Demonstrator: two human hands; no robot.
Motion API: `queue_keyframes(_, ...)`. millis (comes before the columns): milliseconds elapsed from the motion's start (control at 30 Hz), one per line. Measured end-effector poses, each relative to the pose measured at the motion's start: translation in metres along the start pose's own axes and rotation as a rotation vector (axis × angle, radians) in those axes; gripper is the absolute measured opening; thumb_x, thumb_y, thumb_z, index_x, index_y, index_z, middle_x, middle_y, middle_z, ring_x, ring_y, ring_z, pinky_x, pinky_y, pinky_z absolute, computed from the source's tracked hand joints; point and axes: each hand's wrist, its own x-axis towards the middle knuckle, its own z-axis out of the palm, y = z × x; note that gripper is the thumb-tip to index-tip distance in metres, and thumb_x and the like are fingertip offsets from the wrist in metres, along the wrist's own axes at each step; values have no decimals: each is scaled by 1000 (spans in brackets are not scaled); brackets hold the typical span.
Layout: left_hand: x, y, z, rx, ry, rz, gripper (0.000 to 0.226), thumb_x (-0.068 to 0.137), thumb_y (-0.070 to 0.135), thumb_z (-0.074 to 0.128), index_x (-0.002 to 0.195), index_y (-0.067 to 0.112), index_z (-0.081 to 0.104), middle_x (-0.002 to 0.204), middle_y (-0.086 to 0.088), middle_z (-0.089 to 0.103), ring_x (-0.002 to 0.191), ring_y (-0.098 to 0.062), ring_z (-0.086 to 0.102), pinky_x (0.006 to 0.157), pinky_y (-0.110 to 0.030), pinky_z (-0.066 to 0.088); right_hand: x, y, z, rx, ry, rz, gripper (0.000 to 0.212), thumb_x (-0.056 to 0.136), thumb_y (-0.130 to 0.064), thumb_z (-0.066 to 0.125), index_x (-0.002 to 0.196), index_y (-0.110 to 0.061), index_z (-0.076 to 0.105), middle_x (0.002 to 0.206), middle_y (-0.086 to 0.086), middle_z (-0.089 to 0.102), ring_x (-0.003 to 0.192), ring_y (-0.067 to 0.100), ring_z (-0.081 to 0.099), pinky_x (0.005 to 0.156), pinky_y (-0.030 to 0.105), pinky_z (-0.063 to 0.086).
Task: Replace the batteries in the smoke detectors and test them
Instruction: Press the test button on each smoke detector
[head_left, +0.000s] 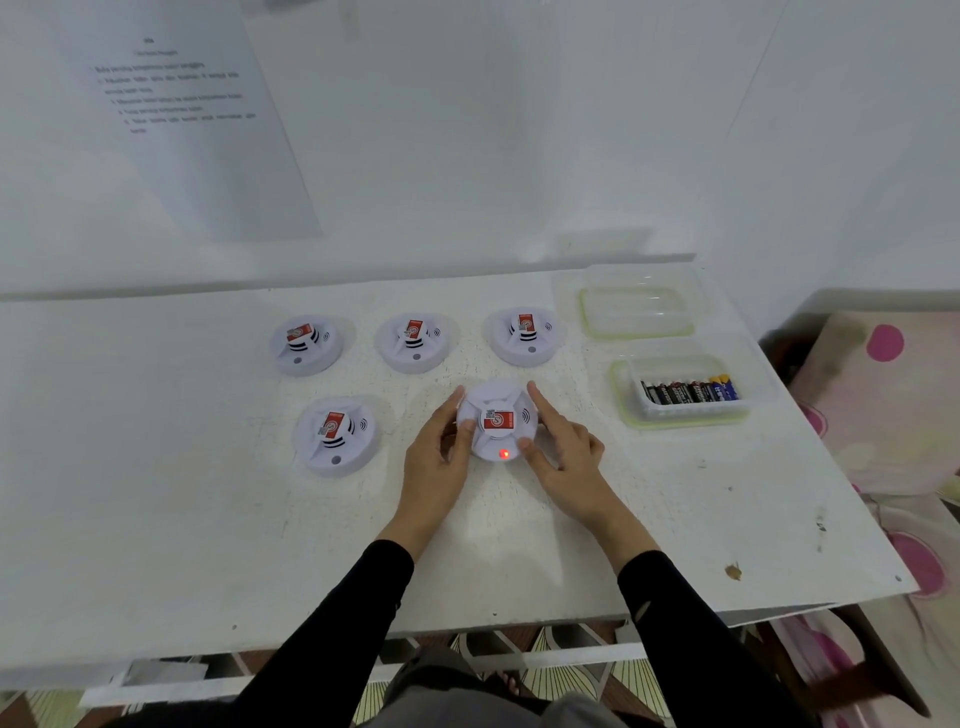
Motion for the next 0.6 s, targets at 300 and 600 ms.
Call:
queue_keyframes(300,3,-13,5,290,122,41,40,105,31,45,142,19,50,150,2,46,142,-16,31,115,-24,20,6,-3,6,-200,-20,27,67,83,-70,29,144,-44,30,144,-16,37,136,10,20,104,25,4)
queue_keyframes(600,6,-14,7,322,123,16,41,106,25,41,145,15,46,157,-2,38,145,-19,24,114,-21,13,7,-7,10,-279,-51,87,67,84,-64,26,146,-41,29,156,-9,22,144,14,7,113,33,-3)
